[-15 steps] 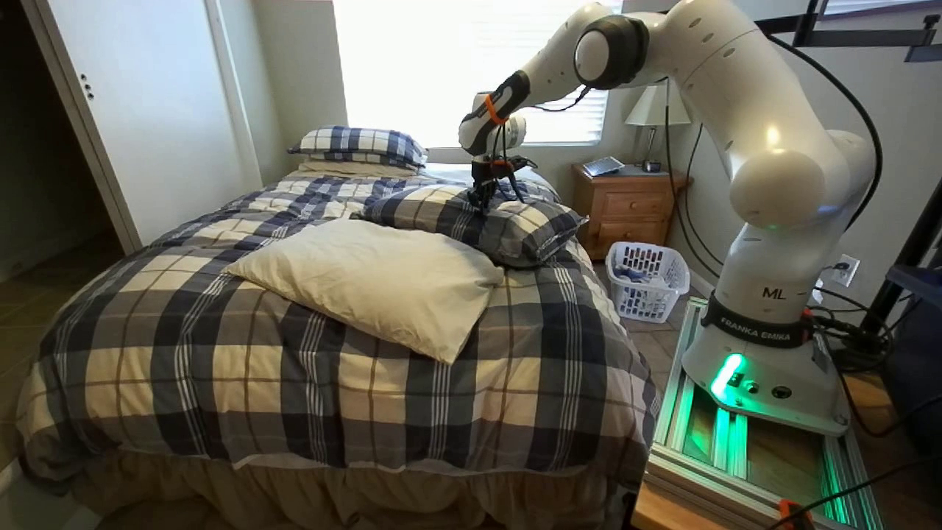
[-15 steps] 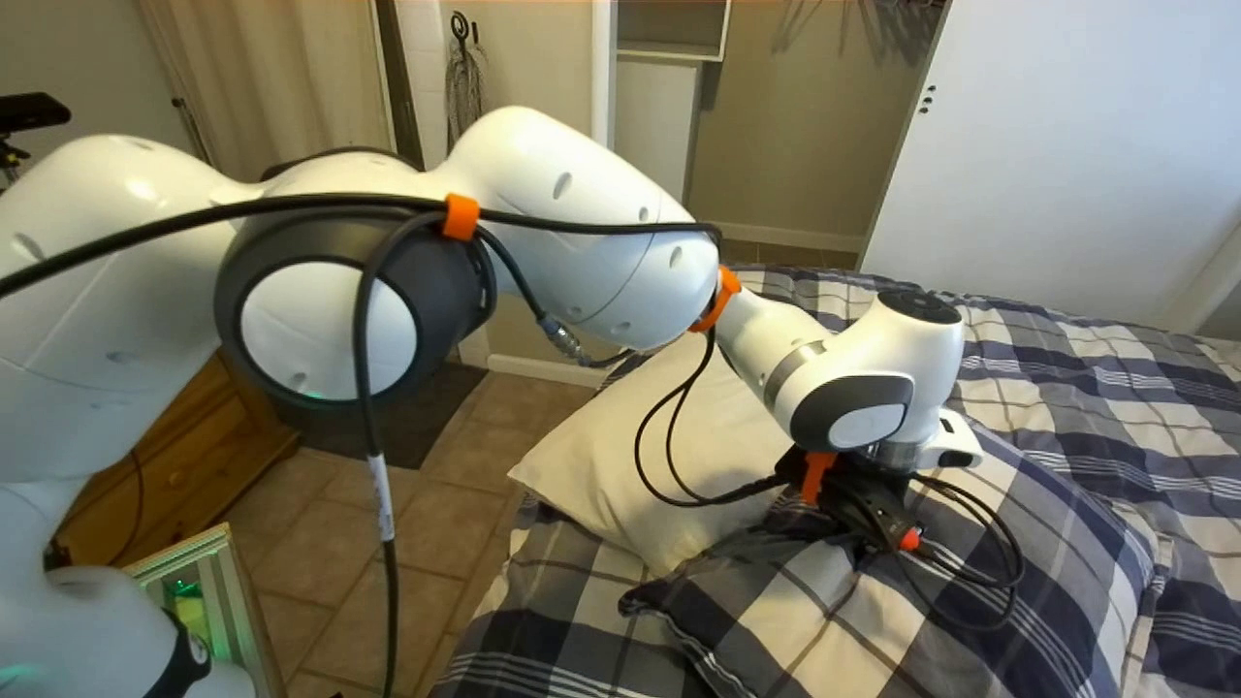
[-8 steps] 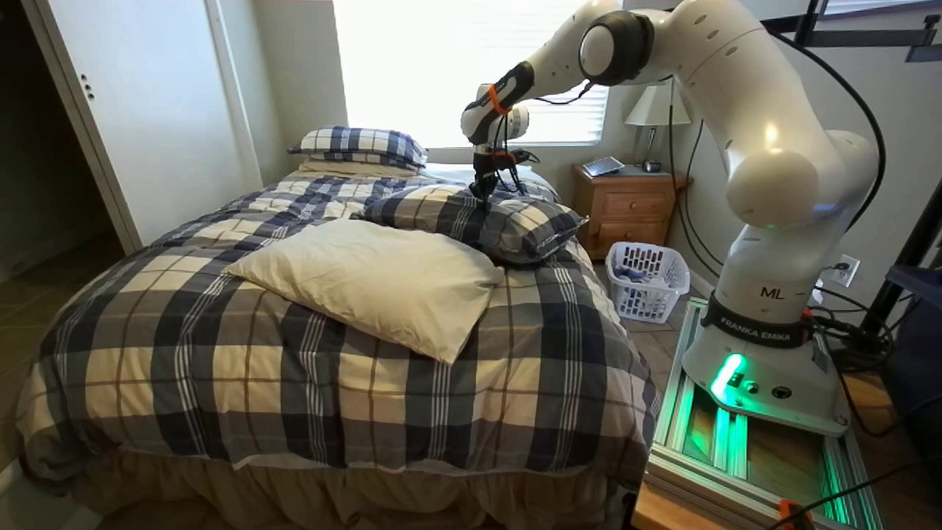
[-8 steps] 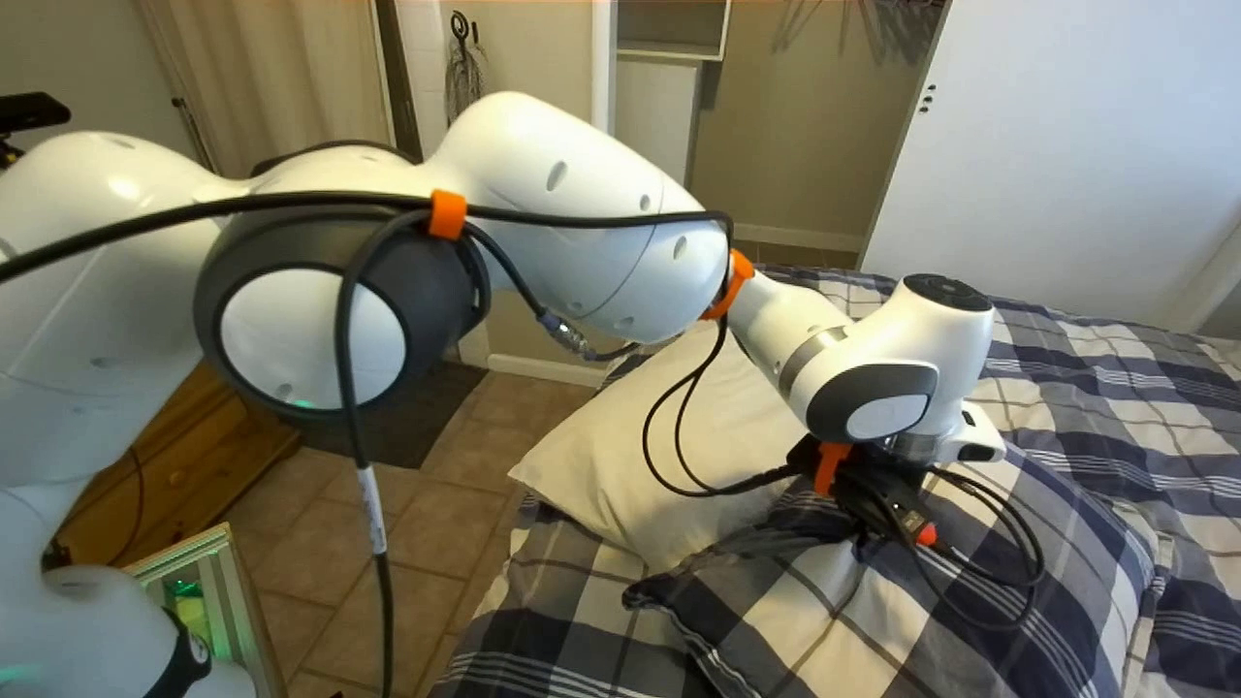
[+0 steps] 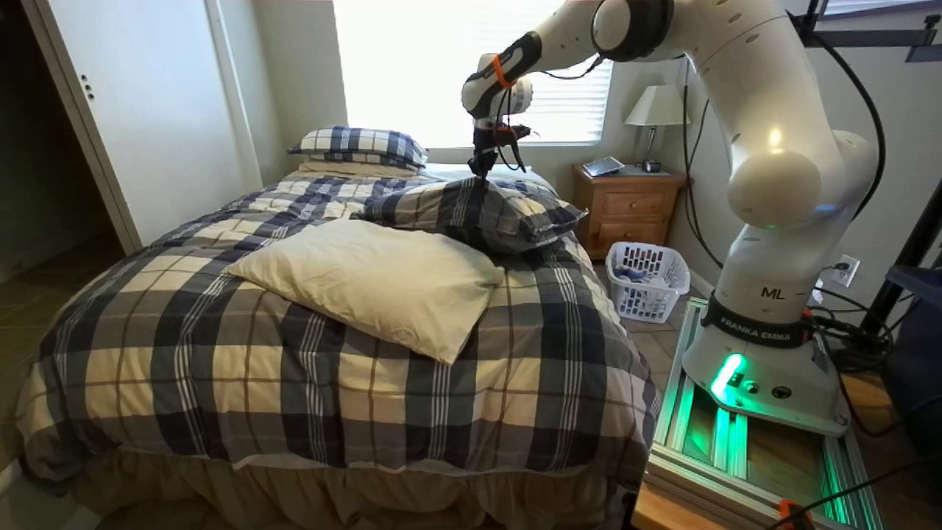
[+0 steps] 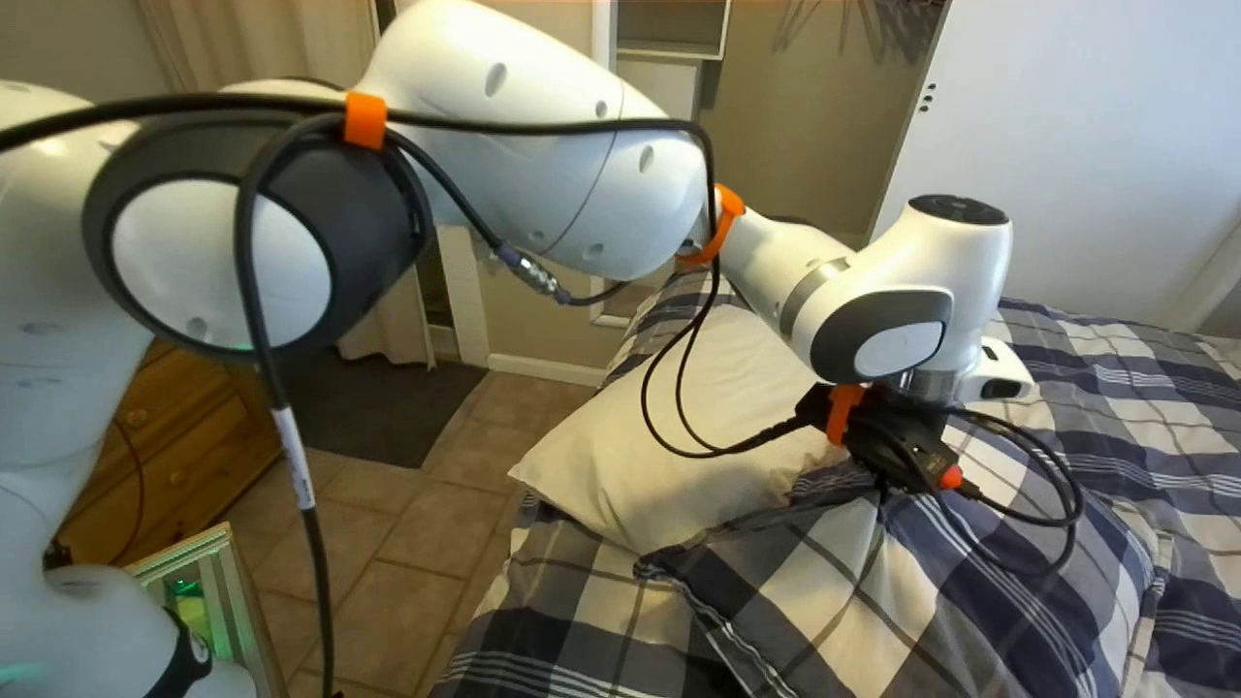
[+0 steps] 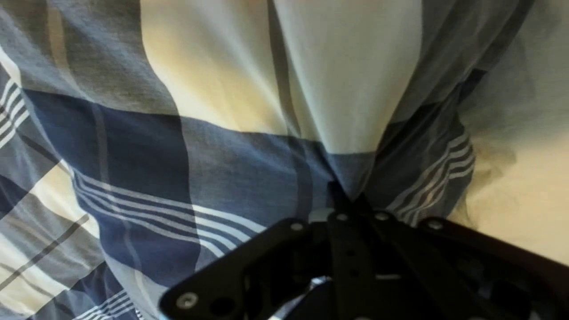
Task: Stack up the pillows on the bed
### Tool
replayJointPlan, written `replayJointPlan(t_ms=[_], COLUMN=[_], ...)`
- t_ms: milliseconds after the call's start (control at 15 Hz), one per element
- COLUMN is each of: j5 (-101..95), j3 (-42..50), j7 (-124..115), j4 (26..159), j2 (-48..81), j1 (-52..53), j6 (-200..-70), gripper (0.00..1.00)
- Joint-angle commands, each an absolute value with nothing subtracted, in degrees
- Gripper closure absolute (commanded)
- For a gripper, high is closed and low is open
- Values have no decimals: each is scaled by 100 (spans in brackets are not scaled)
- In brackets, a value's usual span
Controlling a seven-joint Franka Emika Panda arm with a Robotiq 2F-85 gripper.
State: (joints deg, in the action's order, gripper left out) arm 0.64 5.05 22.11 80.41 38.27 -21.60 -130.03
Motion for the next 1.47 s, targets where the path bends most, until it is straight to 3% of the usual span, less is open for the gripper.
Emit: replayJointPlan(t_ms=[0, 867, 1400], j5=[-204, -1913, -2175], j3=[674, 1256, 1213], j7=[2117, 1045, 817], j4=[8651, 9766, 9617], j2=[3068, 1623, 1889], j1=[-1975, -1071, -983], j6=[-13105, -14175, -14030], gripper=[99, 99, 98])
